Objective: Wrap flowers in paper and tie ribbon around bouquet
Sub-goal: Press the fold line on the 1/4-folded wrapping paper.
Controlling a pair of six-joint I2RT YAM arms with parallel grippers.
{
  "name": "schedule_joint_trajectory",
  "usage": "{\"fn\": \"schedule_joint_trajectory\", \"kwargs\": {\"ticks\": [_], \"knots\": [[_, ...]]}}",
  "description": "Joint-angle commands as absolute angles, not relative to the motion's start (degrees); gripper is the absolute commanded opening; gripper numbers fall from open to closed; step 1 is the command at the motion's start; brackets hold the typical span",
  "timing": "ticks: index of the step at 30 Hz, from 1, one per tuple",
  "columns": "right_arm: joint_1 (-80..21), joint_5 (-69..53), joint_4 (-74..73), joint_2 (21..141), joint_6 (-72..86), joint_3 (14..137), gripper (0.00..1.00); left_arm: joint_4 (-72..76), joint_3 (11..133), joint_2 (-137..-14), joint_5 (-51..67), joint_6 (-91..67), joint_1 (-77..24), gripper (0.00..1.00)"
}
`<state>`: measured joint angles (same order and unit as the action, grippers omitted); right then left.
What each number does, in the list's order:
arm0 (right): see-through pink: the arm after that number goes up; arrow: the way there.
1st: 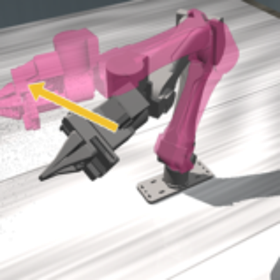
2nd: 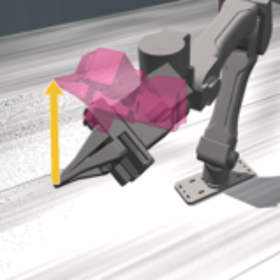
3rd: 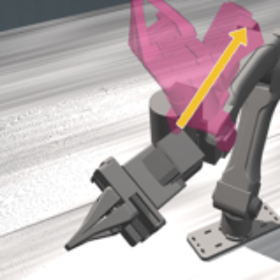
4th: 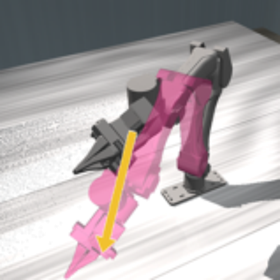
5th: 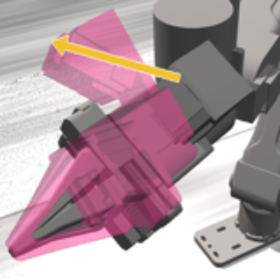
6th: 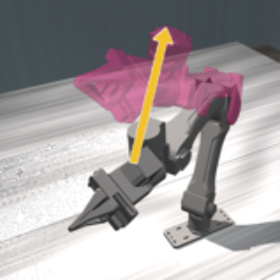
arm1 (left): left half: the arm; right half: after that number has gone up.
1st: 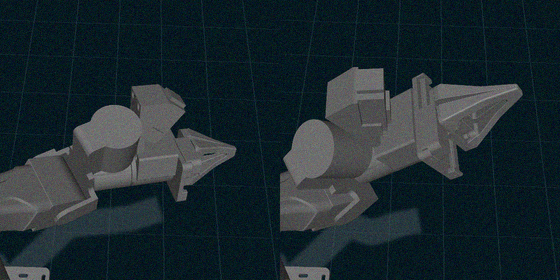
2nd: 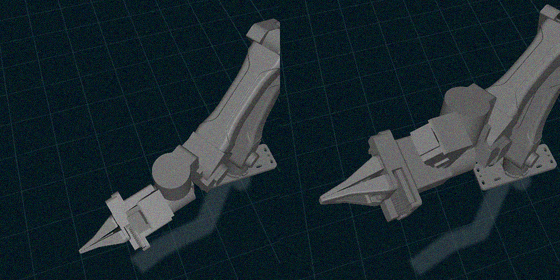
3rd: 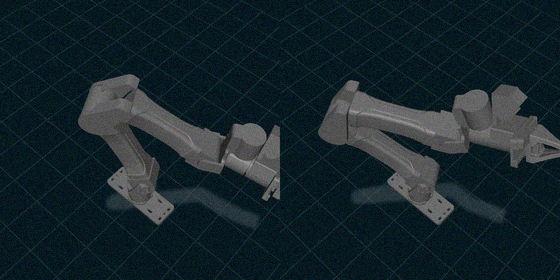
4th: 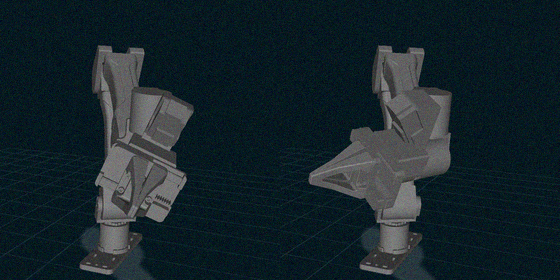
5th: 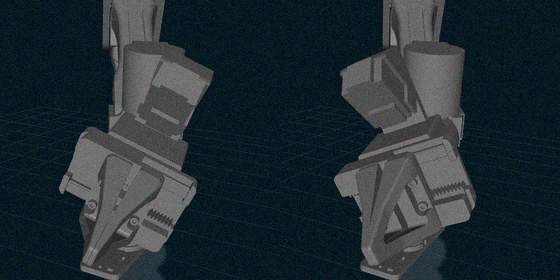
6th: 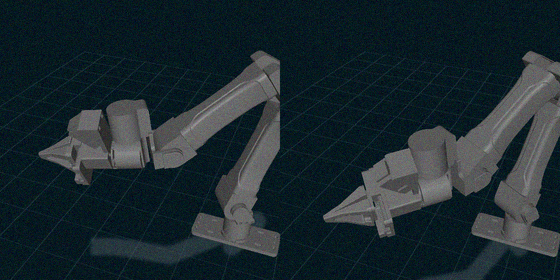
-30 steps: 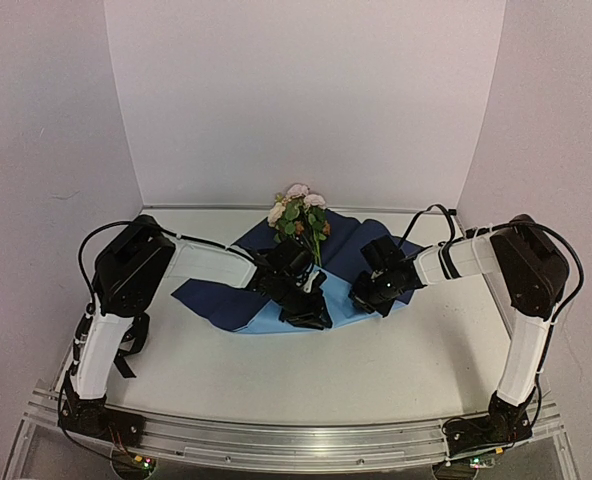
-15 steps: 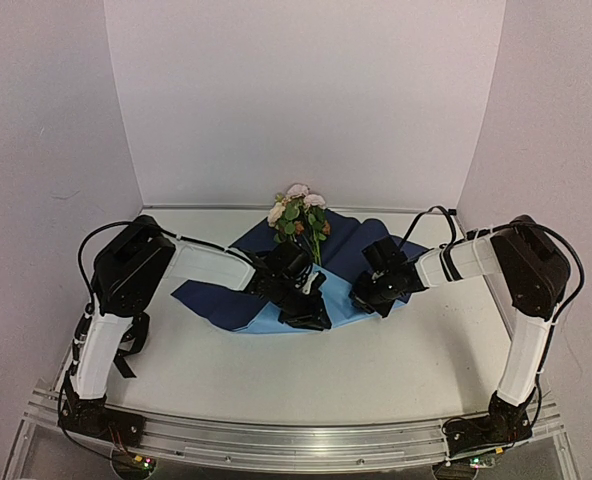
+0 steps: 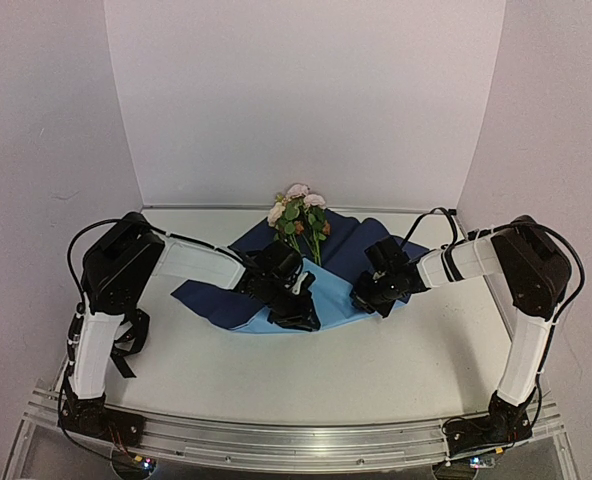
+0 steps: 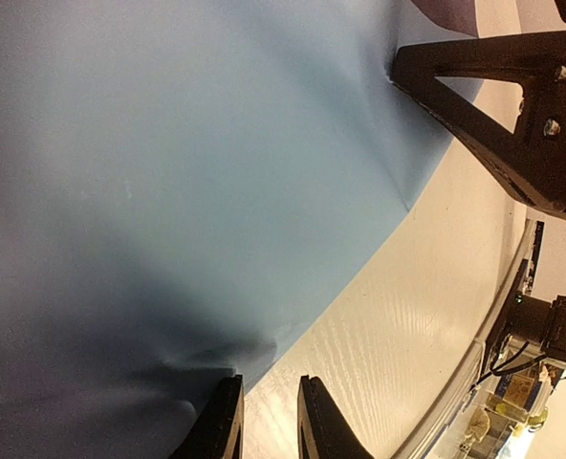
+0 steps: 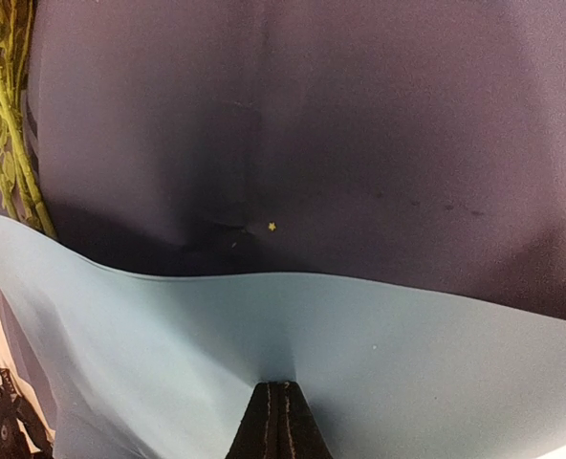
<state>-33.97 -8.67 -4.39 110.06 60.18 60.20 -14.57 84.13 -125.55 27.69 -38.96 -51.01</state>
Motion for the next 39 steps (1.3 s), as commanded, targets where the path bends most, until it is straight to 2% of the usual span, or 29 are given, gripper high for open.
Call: {"fn": "schedule_joint_trajectory", "kwargs": {"ticks": [1, 19, 39], "knots": [[-33.40, -6.96, -12.14, 113.93, 60.21, 56.78, 0.00, -18.41, 81.50, -122.32, 24.92, -38.07, -49.90, 0.22], [-33.07, -7.72, -11.52, 114.72, 60.38, 56.61, 0.00, -16.54, 69.69, -114.67, 23.35, -38.82, -47.28, 0.21], [-32.70, -8.11, -11.07, 114.96, 60.43, 55.94, 0.00, -10.89, 57.49, -106.95, 26.92, -41.93, -42.79, 0.20]]}}
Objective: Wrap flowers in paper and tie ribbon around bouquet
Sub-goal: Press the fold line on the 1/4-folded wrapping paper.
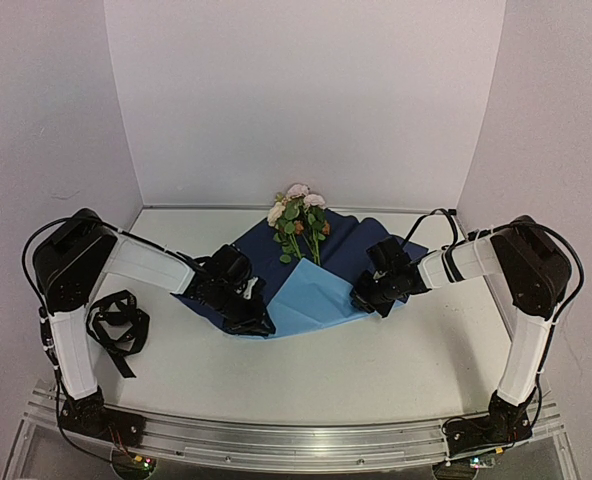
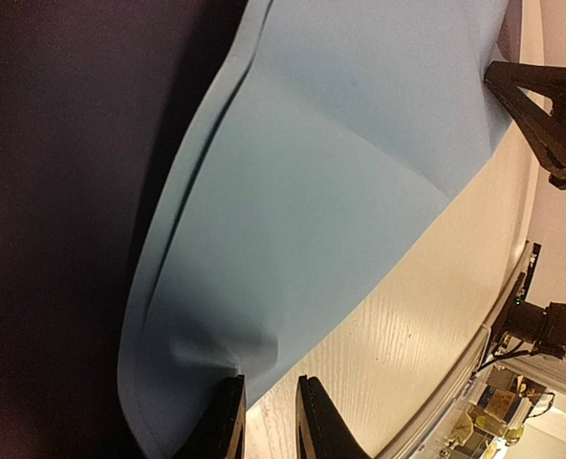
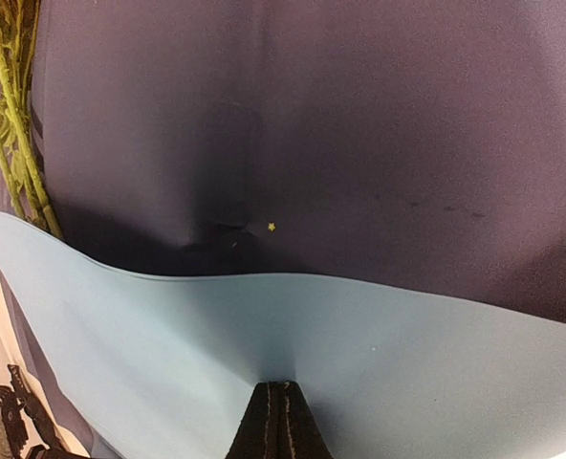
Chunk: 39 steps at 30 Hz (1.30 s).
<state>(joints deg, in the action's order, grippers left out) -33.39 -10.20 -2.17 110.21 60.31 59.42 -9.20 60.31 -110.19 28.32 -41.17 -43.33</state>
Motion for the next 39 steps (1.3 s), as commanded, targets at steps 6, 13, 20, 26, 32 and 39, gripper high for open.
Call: {"fn": "schedule_joint_trajectory", "kwargs": {"ticks": [6, 13, 20, 26, 32, 39], "knots": [[-32.61, -8.15, -10.90, 114.96, 60.48, 55.81, 0.00, -11.40, 53.06, -103.54, 25.89, -42.01, -42.01, 0.20], [-32.51, -8.27, -10.66, 115.20, 60.56, 55.63, 0.00, -12.22, 50.08, -100.50, 24.33, -42.05, -40.79, 0.20], [-32.41, -8.62, -10.55, 115.20, 60.38, 55.72, 0.00, -13.77, 47.46, -97.05, 22.71, -41.85, -39.11, 0.20], [-32.37, -9.19, -10.46, 114.56, 60.18, 55.98, 0.00, -15.81, 47.92, -94.78, 21.81, -41.37, -38.31, 0.21], [-32.34, -10.06, -10.56, 111.21, 59.32, 57.44, 0.00, -18.58, 52.61, -93.45, 21.01, -40.04, -38.30, 0.23], [-32.71, -9.04, -13.51, 105.11, 54.05, 63.19, 0.11, -18.36, 56.40, -93.27, 19.34, -41.27, -37.20, 0.29]]}}
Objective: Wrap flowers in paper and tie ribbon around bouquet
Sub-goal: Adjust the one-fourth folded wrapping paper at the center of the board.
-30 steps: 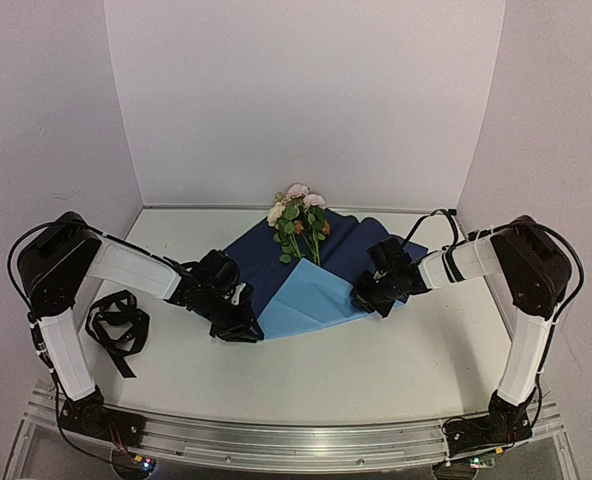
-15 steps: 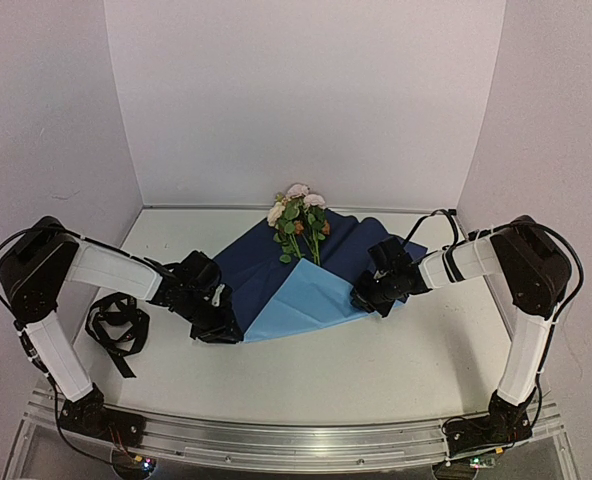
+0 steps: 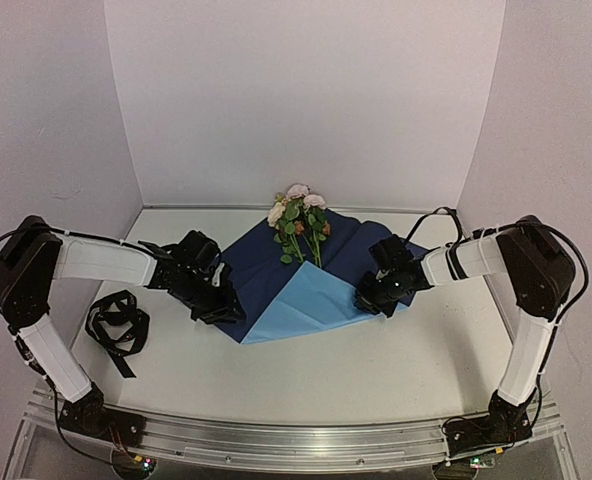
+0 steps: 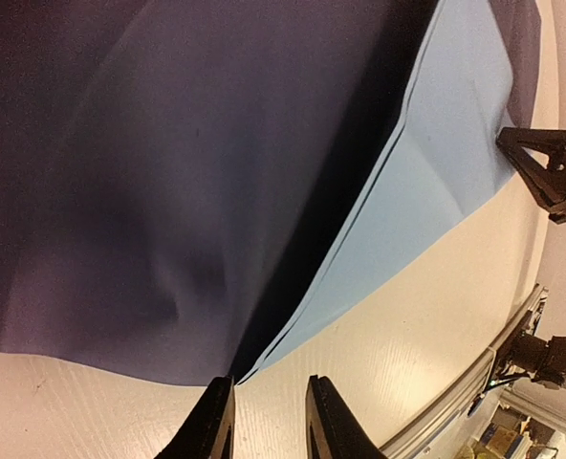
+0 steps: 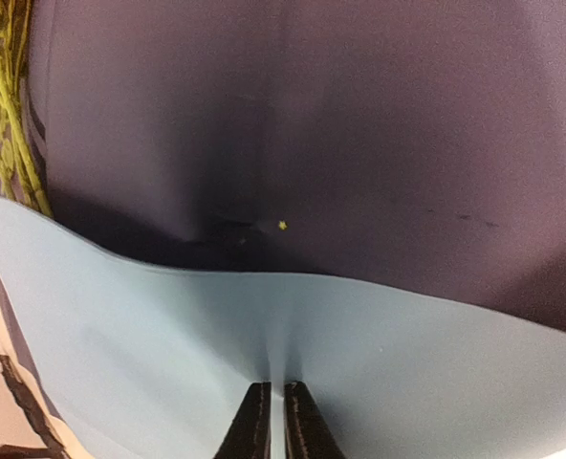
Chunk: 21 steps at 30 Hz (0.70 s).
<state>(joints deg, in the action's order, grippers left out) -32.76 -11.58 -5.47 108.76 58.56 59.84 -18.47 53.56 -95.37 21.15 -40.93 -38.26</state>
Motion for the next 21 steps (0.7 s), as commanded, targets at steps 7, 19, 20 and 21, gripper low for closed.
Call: {"fn": "schedule_joint_trajectory", "kwargs": {"ticks": [7, 19, 20, 21], "knots": [[-33.24, -4.00, -16.63, 102.36, 47.43, 65.78, 0.24, -17.36, 65.05, -100.30, 23.48, -39.27, -37.04, 0.32], [-33.22, -4.97, -14.13, 106.04, 46.08, 59.30, 0.25, -20.76, 84.08, -115.31, 30.73, -35.36, -39.24, 0.30], [-33.22, -4.77, -13.96, 106.02, 46.50, 58.68, 0.25, -20.71, 84.30, -115.46, 30.67, -35.39, -39.53, 0.30], [-33.22, -4.50, -13.89, 106.12, 47.10, 58.13, 0.24, -20.66, 84.32, -115.49, 30.62, -35.48, -39.70, 0.30]]}}
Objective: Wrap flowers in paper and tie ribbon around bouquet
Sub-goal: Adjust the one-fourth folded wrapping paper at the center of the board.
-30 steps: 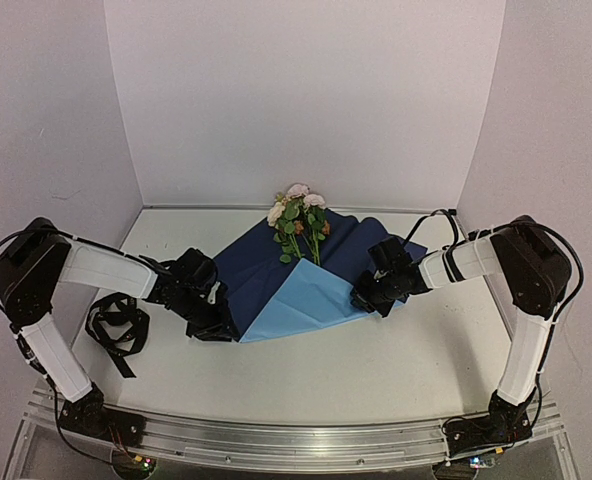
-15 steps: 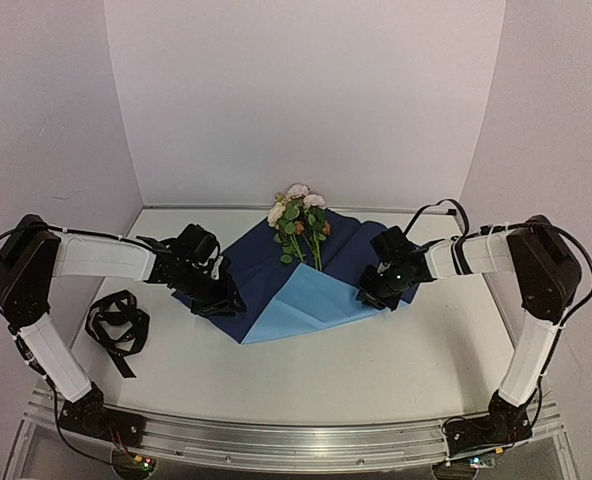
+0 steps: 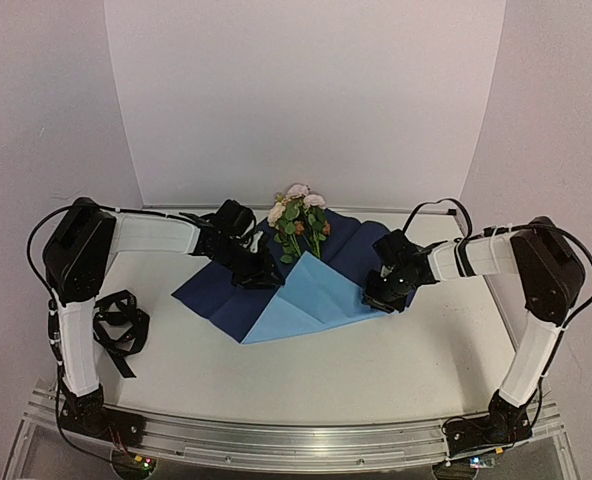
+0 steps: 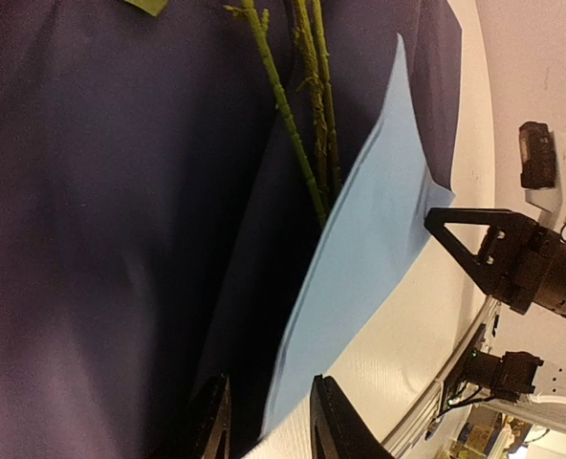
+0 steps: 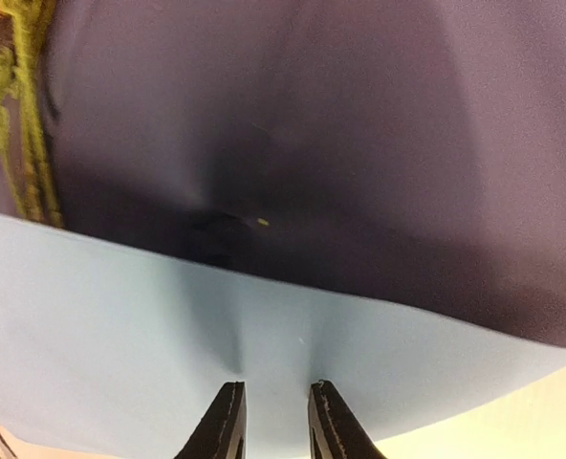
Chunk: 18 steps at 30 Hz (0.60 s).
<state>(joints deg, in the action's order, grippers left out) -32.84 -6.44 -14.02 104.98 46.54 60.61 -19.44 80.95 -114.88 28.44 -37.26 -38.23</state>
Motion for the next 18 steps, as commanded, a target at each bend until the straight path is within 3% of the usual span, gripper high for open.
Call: {"fn": "schedule_joint_trajectory", "kwargs": {"ticks": [1, 9, 18], "knots": [[-33.22, -4.30, -13.88, 106.22, 47.52, 57.37, 0.24, -20.66, 84.04, -115.43, 30.21, -35.71, -39.72, 0.30], [-33.27, -5.23, -12.33, 105.11, 52.20, 51.27, 0.21, -20.94, 82.20, -112.93, 27.66, -35.37, -40.46, 0.32], [-35.23, -5.96, -8.11, 98.61, 59.84, 41.40, 0.20, -20.37, 86.53, -120.04, 31.74, -35.99, -46.73, 0.30]]}}
